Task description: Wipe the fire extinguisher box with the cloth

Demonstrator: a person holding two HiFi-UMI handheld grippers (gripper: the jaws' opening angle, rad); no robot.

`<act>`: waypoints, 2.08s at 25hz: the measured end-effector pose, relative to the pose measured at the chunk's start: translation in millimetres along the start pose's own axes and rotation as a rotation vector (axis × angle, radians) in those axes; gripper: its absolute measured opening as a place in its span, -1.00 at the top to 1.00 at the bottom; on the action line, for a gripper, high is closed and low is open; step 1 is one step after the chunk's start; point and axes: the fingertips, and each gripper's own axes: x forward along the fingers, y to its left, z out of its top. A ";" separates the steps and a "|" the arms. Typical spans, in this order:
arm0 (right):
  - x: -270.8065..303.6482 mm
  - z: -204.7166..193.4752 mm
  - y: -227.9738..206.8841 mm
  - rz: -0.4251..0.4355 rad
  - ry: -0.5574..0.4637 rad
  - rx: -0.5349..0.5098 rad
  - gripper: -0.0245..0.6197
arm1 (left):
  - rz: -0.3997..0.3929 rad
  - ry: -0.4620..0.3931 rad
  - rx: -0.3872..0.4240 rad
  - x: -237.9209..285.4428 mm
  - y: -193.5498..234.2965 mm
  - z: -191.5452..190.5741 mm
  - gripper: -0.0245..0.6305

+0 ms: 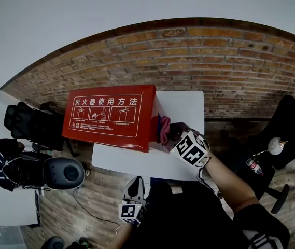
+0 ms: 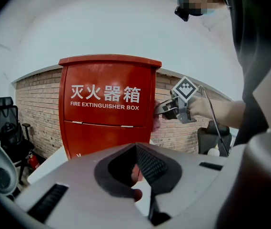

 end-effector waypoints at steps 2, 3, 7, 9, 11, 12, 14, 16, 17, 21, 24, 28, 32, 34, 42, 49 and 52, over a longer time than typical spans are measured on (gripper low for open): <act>-3.8 6.7 -0.6 -0.005 -0.012 0.004 0.65 | 0.002 -0.001 -0.004 -0.4 0.2 -1.0 0.87; -5.7 10.1 -1.0 -0.008 -0.017 0.006 0.65 | 0.003 -0.001 -0.004 -0.6 0.6 -1.4 0.87; -12.3 20.9 -0.8 -0.022 -0.019 -0.009 0.65 | 0.006 -0.002 -0.007 -2.3 1.3 -3.9 0.87; -14.1 23.7 -0.8 -0.029 -0.017 -0.020 0.65 | 0.008 -0.001 -0.006 -3.2 1.1 -4.9 0.87; -14.9 24.9 -1.0 -0.034 -0.013 -0.024 0.65 | 0.010 -0.001 -0.007 -3.6 1.5 -5.4 0.87; -15.3 25.3 -1.0 -0.036 -0.010 -0.023 0.65 | 0.010 -0.002 -0.008 -3.7 1.4 -5.1 0.87; -17.2 27.2 -1.2 -0.038 -0.008 -0.022 0.65 | 0.012 -0.004 -0.009 -4.2 1.4 -3.6 0.87; -20.0 31.4 -1.4 -0.037 -0.012 -0.023 0.65 | 0.016 -0.005 -0.011 -5.2 2.3 -4.1 0.87; -21.7 34.0 -1.4 -0.037 -0.016 -0.025 0.65 | 0.018 -0.003 -0.013 -5.7 2.7 -5.0 0.87; -27.7 45.1 -0.6 -0.042 -0.023 -0.050 0.65 | 0.020 -0.002 -0.024 -6.1 3.5 -7.6 0.87; -31.4 50.0 1.2 -0.048 -0.015 -0.079 0.65 | 0.020 -0.004 -0.026 -5.7 3.5 -7.5 0.87; -36.7 57.5 2.5 -0.048 -0.019 -0.099 0.65 | 0.019 -0.003 -0.025 -3.1 4.2 -8.4 0.87; -46.8 73.1 2.9 -0.052 -0.055 -0.108 0.65 | 0.014 0.003 -0.027 -0.4 3.3 -8.2 0.87; -52.1 82.0 3.6 -0.054 -0.074 -0.118 0.65 | 0.013 0.002 -0.026 0.3 3.3 -8.4 0.87; -65.8 104.8 1.9 -0.035 -0.131 -0.094 0.65 | 0.012 0.005 -0.026 7.0 5.0 -7.3 0.87; -65.8 110.2 -3.2 -0.049 -0.133 -0.114 0.65 | 0.004 0.013 -0.023 13.3 4.5 -6.3 0.87; -63.6 110.7 -8.9 -0.069 -0.128 -0.122 0.65 | 0.004 0.013 -0.022 13.8 6.2 -6.2 0.87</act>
